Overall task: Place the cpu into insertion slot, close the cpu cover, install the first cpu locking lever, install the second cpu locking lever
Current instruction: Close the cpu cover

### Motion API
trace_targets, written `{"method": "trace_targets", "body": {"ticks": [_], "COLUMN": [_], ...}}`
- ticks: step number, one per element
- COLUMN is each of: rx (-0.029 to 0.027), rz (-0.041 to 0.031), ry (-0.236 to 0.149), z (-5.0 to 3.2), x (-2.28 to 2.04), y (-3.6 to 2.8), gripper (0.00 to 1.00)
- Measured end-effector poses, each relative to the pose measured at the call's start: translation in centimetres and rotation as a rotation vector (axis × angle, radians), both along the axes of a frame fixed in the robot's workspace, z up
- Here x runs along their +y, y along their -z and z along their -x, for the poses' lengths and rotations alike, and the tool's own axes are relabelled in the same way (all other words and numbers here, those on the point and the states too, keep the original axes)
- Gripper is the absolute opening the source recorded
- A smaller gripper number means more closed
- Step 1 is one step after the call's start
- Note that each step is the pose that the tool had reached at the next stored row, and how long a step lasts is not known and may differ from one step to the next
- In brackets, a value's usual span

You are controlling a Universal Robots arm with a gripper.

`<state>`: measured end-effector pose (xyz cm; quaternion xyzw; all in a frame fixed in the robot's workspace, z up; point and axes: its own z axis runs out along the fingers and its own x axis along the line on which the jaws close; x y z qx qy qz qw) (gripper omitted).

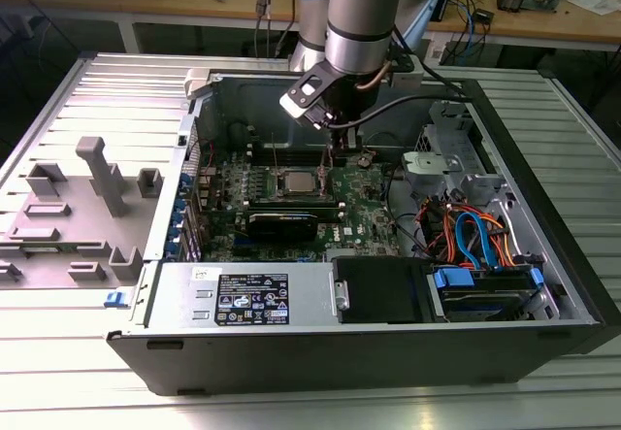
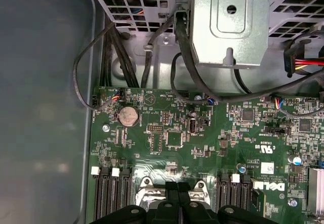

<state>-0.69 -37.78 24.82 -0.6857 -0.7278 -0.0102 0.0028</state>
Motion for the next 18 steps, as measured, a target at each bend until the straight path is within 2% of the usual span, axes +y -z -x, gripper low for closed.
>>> {"method": "trace_targets", "body": {"ticks": [14, 18], "rx": [0.0, -0.0001], "rz": [0.0, -0.0001], "ry": [0.0, 0.0], "z": [0.03, 0.6], "x": [0.0, 0.0], "y": [0.06, 0.11], "gripper": [0.11, 0.11]}}
